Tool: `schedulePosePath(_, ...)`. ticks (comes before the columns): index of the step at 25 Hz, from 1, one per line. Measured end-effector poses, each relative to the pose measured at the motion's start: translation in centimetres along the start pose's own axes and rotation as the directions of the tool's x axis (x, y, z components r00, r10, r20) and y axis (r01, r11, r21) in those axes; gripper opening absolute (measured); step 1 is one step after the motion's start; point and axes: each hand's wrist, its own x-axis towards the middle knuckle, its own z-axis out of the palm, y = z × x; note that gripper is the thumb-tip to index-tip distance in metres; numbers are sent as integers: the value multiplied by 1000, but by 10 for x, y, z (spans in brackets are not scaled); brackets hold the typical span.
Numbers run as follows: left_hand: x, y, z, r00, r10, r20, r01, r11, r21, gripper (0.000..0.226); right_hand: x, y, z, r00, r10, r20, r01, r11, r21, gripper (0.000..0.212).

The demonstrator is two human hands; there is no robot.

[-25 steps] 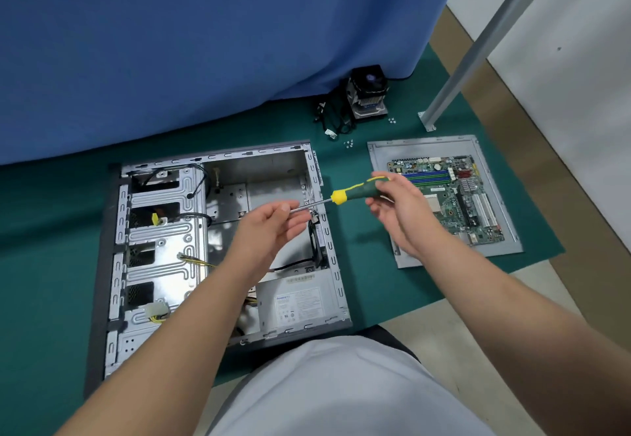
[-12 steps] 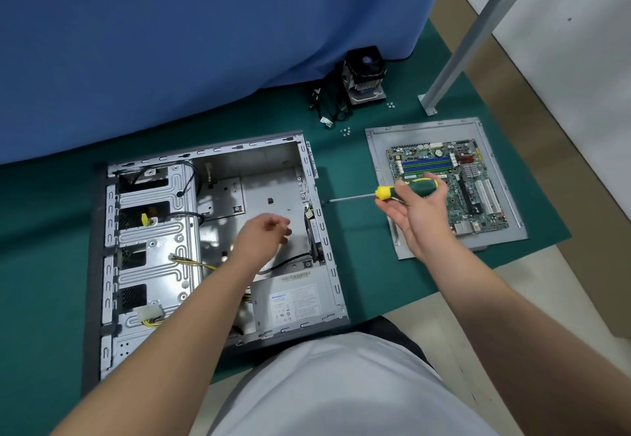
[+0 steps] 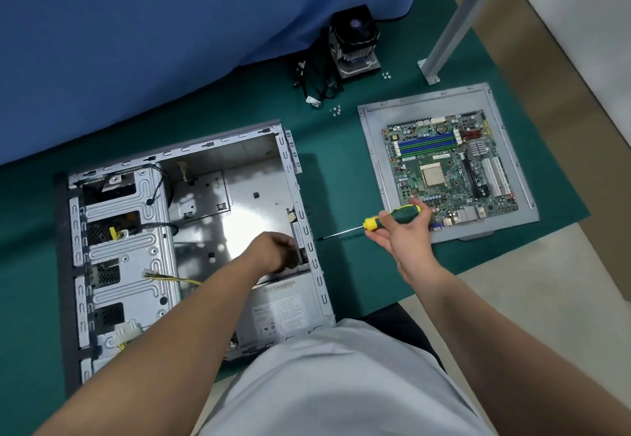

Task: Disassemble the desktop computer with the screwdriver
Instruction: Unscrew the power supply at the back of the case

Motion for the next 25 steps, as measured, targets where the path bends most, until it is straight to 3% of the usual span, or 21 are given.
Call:
schedulePosePath(3,7,1,-1,999,-9,42,16,985,-169,43,6,4,1,1000,19,12,-19,1000,10,62)
schedulePosePath(4,8,2,0,1000,-13,26,21,944,-330,50,8,5,3,1000,18,19,-18,1000,10,61)
schedulePosePath(6,12,1,6,995,-81,60,101,799,-593,37,9,7,5,999,20,26,-20,1000,10,59)
schedulePosePath(8,12,0,8,995,-85,47,96,775,-625,25,10,8,6,999,35,28,-35,999,10,59)
schedulePosePath(9,15,-4,6,996,-85,28,87,832,-548,23,10,8,6,999,44,29,-44,999,10,59)
schedulePosePath(12,24,-14,5,993,-99,72,121,869,-480,37,9,6,2,998,52,25,-52,998,17,61)
schedulePosePath(14,25,-12,8,990,-106,91,139,789,-598,55,9,3,0,998,55,20,-56,998,35,60)
schedulePosePath(16,25,-10,10,983,-127,134,185,675,-715,47,8,1,0,998,61,25,-62,997,47,59)
schedulePosePath(19,21,-7,7,984,-80,158,175,578,-797,58,7,0,3,997,72,38,-74,996,40,60)
schedulePosePath(22,16,-4,6,982,-55,179,182,519,-835,68,7,2,5,996,74,41,-76,996,36,61)
schedulePosePath(25,19,-4,7,987,-62,151,160,539,-827,78,8,4,4,997,67,34,-69,997,41,60)
